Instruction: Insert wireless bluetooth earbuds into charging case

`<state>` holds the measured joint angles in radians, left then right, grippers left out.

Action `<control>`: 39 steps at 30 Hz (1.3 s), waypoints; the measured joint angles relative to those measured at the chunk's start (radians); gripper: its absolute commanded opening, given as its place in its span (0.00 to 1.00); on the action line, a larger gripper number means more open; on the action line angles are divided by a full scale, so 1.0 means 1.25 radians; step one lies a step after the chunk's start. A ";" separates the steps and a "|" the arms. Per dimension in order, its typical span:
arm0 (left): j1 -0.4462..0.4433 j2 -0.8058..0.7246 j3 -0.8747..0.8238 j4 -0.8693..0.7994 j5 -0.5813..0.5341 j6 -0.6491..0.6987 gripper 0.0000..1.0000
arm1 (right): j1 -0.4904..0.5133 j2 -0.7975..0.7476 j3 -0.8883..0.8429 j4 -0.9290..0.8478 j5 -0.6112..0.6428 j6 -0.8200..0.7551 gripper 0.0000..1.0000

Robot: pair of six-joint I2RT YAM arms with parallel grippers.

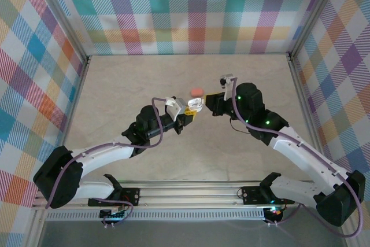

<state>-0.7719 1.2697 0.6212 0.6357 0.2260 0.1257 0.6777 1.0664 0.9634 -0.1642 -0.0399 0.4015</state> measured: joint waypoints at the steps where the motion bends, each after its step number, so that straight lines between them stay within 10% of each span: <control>1: -0.006 0.000 0.003 0.000 -0.011 0.000 0.00 | 0.008 0.001 -0.005 0.012 0.003 -0.001 0.14; 39: -0.052 0.022 0.043 0.018 -0.165 -0.001 0.00 | 0.092 0.040 -0.042 0.150 0.112 -0.086 0.13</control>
<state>-0.8364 1.2968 0.6754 0.6579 0.0200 0.1249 0.7933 1.1168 0.9112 0.0235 0.1005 0.2943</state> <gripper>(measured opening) 0.166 0.130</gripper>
